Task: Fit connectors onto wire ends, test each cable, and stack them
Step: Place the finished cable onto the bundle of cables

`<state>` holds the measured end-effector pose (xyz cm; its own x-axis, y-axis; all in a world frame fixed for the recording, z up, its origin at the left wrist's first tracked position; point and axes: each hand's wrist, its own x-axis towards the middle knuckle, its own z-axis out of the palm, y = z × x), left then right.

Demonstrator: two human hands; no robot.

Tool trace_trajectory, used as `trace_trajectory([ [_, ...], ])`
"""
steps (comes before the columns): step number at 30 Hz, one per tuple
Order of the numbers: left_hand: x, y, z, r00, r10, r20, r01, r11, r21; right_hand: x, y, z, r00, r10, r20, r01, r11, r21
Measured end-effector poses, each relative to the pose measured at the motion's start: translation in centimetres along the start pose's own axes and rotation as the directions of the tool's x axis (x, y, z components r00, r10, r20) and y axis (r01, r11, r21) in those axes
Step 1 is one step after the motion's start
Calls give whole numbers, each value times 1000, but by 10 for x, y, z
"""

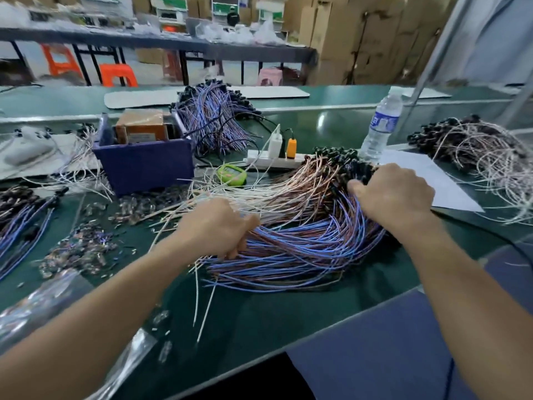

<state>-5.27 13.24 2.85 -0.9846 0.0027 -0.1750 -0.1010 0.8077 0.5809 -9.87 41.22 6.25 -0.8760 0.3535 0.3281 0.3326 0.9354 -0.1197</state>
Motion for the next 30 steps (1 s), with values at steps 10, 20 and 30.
trace_trajectory([
  [10, -16, -78, -45, 912, -208, -354, 184, 978, -101, -76, -114, 10, 902, -417, -117, 407, 726, 555],
  [20, -40, -149, -80, 564, -205, -800, 324, 946, -13, -162, -287, 41, 662, -741, 116, 331, 427, 842],
  [30, -37, -229, -90, 556, -438, -707, 561, 825, -70, -185, -314, 72, 600, -788, 142, 167, 297, 940],
])
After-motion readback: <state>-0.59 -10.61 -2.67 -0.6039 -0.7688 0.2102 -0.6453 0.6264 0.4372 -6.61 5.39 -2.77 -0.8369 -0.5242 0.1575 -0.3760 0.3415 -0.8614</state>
